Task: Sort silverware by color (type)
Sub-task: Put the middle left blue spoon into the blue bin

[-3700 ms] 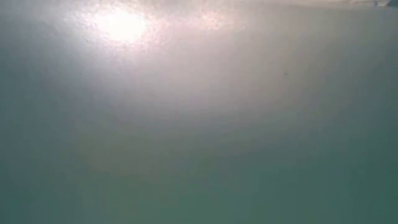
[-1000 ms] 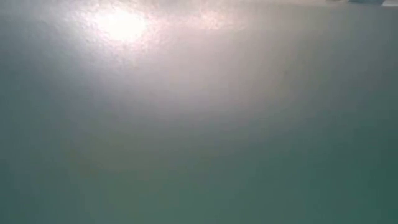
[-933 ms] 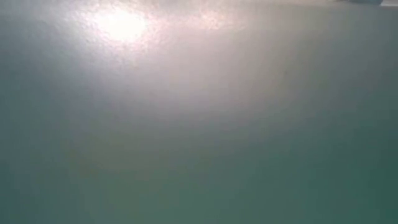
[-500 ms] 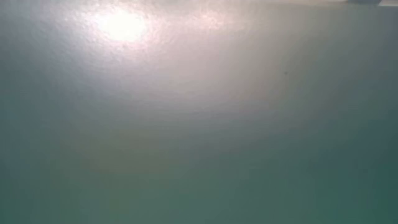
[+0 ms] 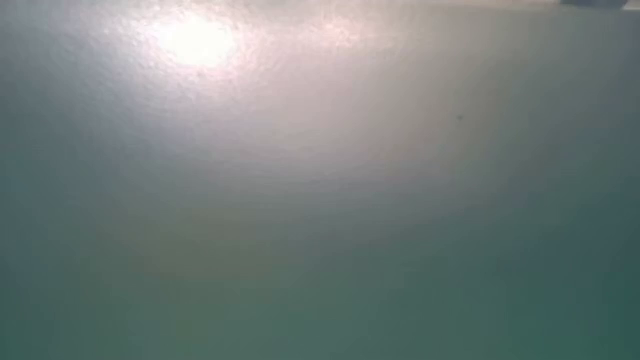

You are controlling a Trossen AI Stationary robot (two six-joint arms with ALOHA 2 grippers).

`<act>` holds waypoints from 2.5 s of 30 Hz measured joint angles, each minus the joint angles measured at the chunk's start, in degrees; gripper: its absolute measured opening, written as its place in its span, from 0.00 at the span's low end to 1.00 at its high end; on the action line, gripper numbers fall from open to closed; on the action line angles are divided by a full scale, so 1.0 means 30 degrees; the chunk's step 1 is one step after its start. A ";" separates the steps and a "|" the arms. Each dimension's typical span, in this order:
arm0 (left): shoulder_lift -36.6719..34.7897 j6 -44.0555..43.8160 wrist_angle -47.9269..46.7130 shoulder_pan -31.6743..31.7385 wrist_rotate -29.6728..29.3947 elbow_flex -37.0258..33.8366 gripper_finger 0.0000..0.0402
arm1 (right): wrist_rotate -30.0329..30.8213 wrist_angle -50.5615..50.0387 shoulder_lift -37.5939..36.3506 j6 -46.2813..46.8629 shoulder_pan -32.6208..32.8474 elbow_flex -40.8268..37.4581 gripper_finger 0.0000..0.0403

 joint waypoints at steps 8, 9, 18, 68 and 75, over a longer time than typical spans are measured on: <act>0.0000 0.0005 -0.0007 0.0000 0.0000 0.0000 0.35 | 0.5425 0.1068 -0.3601 -0.2121 -0.0471 0.0007 0.10; 0.0000 0.0000 0.0000 0.0000 -0.0001 0.0000 0.35 | 0.6158 0.1516 -0.3950 -0.2740 -0.0641 0.0007 0.10; 0.0000 0.0007 0.0000 0.0000 0.0000 0.0000 0.35 | 0.9834 0.8355 -0.5159 -1.2418 -0.3782 0.0044 0.10; 0.0000 0.0007 0.0000 0.0000 -0.0002 0.0000 0.35 | 0.8999 1.0280 -0.2551 -1.7843 -0.9630 0.0051 0.43; 0.0000 0.0066 0.0095 0.0007 0.0212 0.0000 0.35 | 0.7565 1.0318 -0.2543 -1.6190 -0.9617 0.0051 0.43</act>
